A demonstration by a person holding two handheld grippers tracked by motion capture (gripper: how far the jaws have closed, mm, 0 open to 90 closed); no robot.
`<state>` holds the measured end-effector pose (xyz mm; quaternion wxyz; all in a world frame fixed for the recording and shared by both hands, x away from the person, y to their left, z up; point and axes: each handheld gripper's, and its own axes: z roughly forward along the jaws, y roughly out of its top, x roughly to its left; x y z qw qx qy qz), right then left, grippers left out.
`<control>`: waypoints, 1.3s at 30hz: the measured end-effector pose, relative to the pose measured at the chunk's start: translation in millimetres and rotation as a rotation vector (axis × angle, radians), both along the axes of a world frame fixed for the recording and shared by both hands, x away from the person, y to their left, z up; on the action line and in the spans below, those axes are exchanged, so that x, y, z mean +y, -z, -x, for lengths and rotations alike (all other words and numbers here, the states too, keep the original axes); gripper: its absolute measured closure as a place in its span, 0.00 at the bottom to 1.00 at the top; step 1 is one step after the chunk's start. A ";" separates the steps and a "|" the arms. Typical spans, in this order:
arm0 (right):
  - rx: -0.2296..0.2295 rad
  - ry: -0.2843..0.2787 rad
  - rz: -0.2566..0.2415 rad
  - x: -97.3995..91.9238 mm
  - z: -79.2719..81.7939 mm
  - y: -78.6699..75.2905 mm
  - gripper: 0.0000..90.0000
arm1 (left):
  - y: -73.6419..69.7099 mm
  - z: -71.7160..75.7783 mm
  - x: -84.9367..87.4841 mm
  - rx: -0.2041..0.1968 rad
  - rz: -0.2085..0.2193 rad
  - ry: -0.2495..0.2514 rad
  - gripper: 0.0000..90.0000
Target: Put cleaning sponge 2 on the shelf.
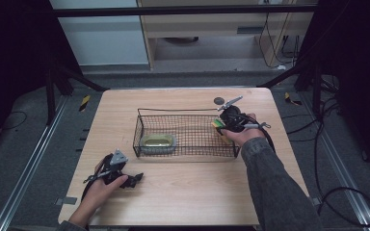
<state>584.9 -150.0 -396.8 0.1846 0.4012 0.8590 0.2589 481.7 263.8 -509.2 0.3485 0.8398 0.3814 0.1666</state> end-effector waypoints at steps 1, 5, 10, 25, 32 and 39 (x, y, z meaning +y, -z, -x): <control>0.003 -0.001 -0.004 0.8 0.4 -0.4 0.62 | 0.0 0.0 0.0 0.000 0.000 0.000 0.00; 0.004 -0.009 -0.004 3.1 1.5 -0.4 0.62 | 0.0 0.0 0.0 0.000 0.000 0.000 0.00; 0.016 -0.018 -0.015 7.6 3.2 1.3 0.62 | 0.0 0.0 0.0 0.000 0.000 0.000 0.00; 0.031 -0.037 -0.028 14.8 9.4 4.4 0.55 | -0.2 -0.1 0.3 0.001 -0.005 0.003 0.00; 0.025 -0.032 -0.039 14.4 11.0 3.5 0.50 | -0.2 0.0 0.3 0.001 -0.005 0.003 0.00; 0.009 -0.013 -0.056 11.5 14.7 0.7 0.37 | -0.2 -0.1 0.4 0.001 -0.006 0.004 0.00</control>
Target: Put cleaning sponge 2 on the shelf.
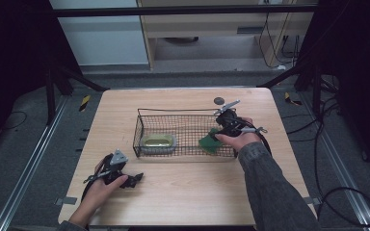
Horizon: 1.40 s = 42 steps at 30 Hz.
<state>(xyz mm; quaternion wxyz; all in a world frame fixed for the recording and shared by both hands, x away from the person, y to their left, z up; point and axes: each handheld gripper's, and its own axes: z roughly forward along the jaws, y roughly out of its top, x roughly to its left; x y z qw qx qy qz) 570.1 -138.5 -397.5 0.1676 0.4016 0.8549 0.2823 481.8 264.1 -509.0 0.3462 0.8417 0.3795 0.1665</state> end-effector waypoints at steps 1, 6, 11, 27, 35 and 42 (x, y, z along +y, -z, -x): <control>-0.003 0.009 -0.003 -0.9 0.6 -0.4 0.33 | 0.0 0.0 0.0 0.000 0.000 0.000 0.00; 0.000 0.048 -0.038 -6.8 2.6 -2.6 0.22 | 0.0 0.0 0.0 0.000 -0.001 0.000 0.00; -0.012 0.096 -0.090 -18.0 7.3 -5.0 0.10 | 0.0 0.0 0.0 0.000 -0.001 -0.001 0.00; -0.107 0.209 -0.093 -59.2 19.8 -10.0 0.09 | 0.0 0.3 0.1 0.000 -0.001 -0.004 0.00; -0.156 0.224 -0.121 -84.6 32.1 -6.9 0.12 | 0.0 0.3 0.1 0.000 -0.001 -0.004 0.00; -0.172 0.234 -0.132 -100.3 43.7 -3.8 0.12 | 0.0 0.3 0.1 -0.001 -0.001 -0.004 0.00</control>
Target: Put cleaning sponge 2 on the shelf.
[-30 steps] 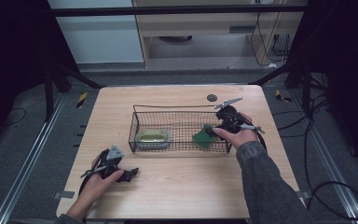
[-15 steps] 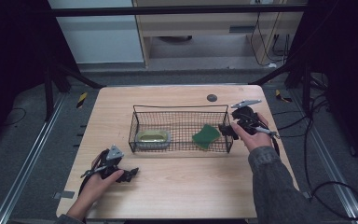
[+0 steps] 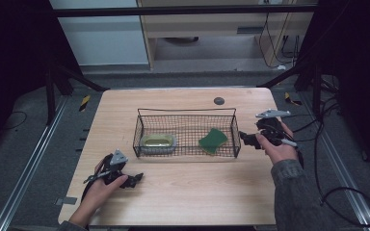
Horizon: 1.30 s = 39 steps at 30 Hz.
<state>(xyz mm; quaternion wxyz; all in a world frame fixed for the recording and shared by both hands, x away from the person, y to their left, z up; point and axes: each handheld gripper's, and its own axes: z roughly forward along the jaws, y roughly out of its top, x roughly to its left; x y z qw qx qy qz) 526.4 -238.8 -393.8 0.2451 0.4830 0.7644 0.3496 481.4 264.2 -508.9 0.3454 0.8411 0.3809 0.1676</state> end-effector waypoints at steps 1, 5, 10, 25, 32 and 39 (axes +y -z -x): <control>-0.003 0.002 -0.005 -4.3 3.6 1.3 0.12 | 0.0 0.0 0.0 0.000 0.000 0.000 0.00; -0.011 0.010 -0.007 -13.8 9.8 4.3 0.12 | 0.0 0.0 0.0 0.000 0.000 0.000 0.00; -0.030 0.037 -0.013 -29.0 16.8 5.3 0.12 | 0.0 0.0 0.0 0.000 0.000 0.000 0.00; 0.015 0.090 -0.028 -51.2 31.4 43.8 0.12 | 0.0 0.0 0.0 0.000 0.000 0.000 0.00; 0.042 0.113 -0.035 -56.2 35.2 63.8 0.12 | 0.0 0.0 0.0 0.000 0.000 0.000 0.00; 0.075 0.126 -0.044 -56.6 37.7 81.5 0.12 | 0.0 0.0 0.0 0.000 0.000 0.000 0.00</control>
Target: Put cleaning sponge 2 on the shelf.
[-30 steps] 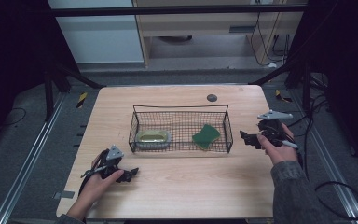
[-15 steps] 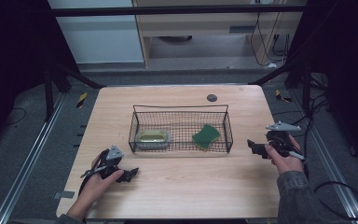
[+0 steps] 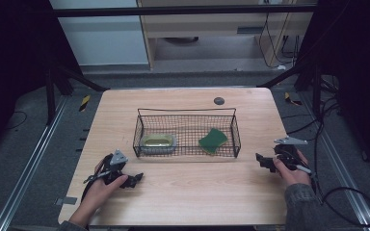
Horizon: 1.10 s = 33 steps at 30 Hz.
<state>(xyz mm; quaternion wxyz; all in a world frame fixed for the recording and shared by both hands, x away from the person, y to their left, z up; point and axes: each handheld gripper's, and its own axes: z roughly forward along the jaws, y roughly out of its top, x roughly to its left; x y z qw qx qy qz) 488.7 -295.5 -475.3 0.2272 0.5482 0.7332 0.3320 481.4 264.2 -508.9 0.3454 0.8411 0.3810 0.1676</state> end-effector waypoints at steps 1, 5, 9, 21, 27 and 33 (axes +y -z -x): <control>-0.001 -0.003 0.002 0.0 -0.1 1.5 0.12 | 0.0 0.0 0.0 0.000 0.000 0.000 0.00; 0.012 -0.002 0.000 0.9 0.3 5.7 0.12 | 0.0 0.0 0.0 0.000 0.000 0.000 0.00; 0.020 0.004 0.002 1.7 -0.7 11.1 0.12 | 0.0 0.0 0.0 0.000 0.000 0.000 0.00; 0.015 0.040 0.005 7.6 -10.7 25.0 0.13 | 0.0 0.0 0.0 0.000 0.000 0.000 0.00; 0.015 0.057 0.000 9.0 -15.5 29.3 0.13 | 0.0 0.0 0.0 0.000 0.000 0.000 0.00; 0.009 0.070 0.004 10.5 -17.7 33.4 0.12 | 0.0 0.0 0.0 0.000 0.000 0.000 0.00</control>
